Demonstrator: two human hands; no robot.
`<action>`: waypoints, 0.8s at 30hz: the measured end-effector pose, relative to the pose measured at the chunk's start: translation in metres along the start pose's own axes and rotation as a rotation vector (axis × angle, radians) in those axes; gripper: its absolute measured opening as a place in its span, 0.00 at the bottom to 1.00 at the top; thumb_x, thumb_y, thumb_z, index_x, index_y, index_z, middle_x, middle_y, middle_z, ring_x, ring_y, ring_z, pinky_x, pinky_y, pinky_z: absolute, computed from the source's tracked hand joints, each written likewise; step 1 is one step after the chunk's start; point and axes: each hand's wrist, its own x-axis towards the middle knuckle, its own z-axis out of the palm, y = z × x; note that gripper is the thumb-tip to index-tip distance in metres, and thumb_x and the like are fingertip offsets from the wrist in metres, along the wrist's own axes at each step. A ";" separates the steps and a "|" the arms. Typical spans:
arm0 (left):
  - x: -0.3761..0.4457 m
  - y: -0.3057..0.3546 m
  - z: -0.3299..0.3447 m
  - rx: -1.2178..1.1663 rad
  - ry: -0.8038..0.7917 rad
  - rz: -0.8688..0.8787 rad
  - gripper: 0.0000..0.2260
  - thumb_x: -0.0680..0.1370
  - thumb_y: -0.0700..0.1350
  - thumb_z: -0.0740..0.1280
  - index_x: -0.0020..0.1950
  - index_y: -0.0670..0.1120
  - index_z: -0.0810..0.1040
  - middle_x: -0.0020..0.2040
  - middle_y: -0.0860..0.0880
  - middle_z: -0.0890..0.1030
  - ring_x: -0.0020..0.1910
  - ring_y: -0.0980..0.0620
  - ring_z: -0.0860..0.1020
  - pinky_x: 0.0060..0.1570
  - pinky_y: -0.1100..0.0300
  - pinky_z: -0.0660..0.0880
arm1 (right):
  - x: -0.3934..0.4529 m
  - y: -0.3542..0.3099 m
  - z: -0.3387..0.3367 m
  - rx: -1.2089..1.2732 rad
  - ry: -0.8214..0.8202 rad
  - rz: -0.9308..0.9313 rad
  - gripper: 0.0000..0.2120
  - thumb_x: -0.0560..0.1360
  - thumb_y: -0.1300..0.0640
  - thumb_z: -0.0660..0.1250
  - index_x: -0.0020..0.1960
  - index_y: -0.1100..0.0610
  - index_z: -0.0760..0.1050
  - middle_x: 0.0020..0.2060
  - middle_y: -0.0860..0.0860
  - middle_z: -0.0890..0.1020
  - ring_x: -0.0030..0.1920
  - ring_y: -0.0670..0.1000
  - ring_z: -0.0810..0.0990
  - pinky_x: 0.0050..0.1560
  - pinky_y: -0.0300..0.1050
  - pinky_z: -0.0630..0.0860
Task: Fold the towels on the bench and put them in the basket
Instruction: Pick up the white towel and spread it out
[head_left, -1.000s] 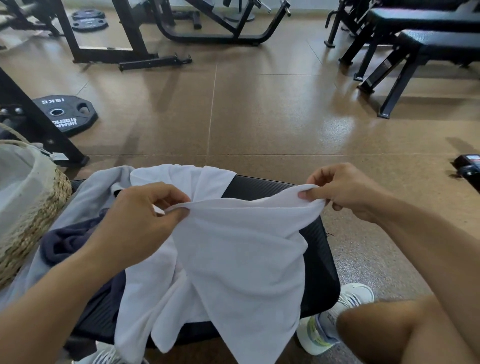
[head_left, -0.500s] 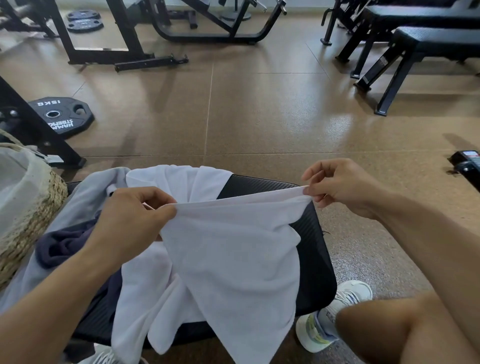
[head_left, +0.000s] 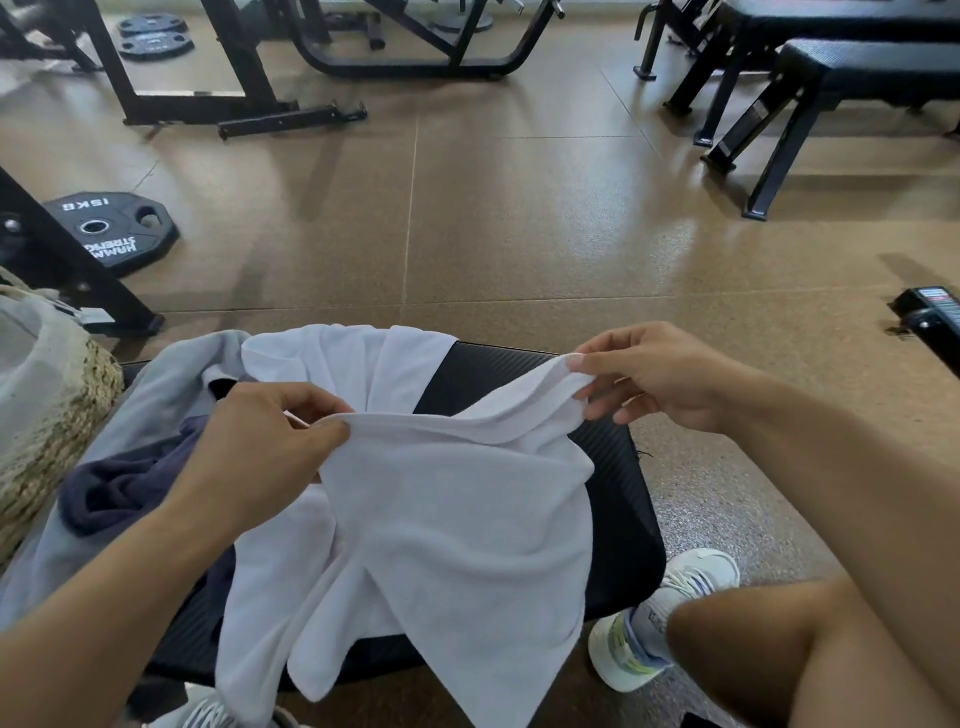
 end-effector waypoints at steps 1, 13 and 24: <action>0.000 -0.002 0.000 0.042 0.012 0.017 0.07 0.75 0.41 0.73 0.39 0.52 0.84 0.33 0.52 0.85 0.31 0.52 0.84 0.39 0.51 0.83 | -0.001 0.000 -0.001 0.027 -0.017 -0.008 0.12 0.76 0.54 0.74 0.55 0.60 0.82 0.43 0.57 0.87 0.37 0.52 0.86 0.27 0.38 0.77; 0.010 -0.010 -0.005 0.004 -0.034 -0.030 0.03 0.77 0.42 0.73 0.44 0.48 0.85 0.41 0.50 0.86 0.37 0.50 0.85 0.35 0.63 0.81 | -0.001 0.006 -0.009 -0.116 0.111 -0.160 0.09 0.72 0.55 0.77 0.49 0.58 0.83 0.41 0.54 0.88 0.40 0.51 0.87 0.35 0.41 0.80; 0.012 0.002 0.002 -0.671 -0.148 -0.192 0.13 0.77 0.45 0.72 0.52 0.34 0.83 0.47 0.42 0.87 0.46 0.47 0.87 0.41 0.62 0.82 | 0.014 0.011 -0.018 -0.006 0.176 -0.231 0.09 0.82 0.53 0.65 0.49 0.58 0.78 0.45 0.53 0.80 0.48 0.52 0.78 0.57 0.47 0.78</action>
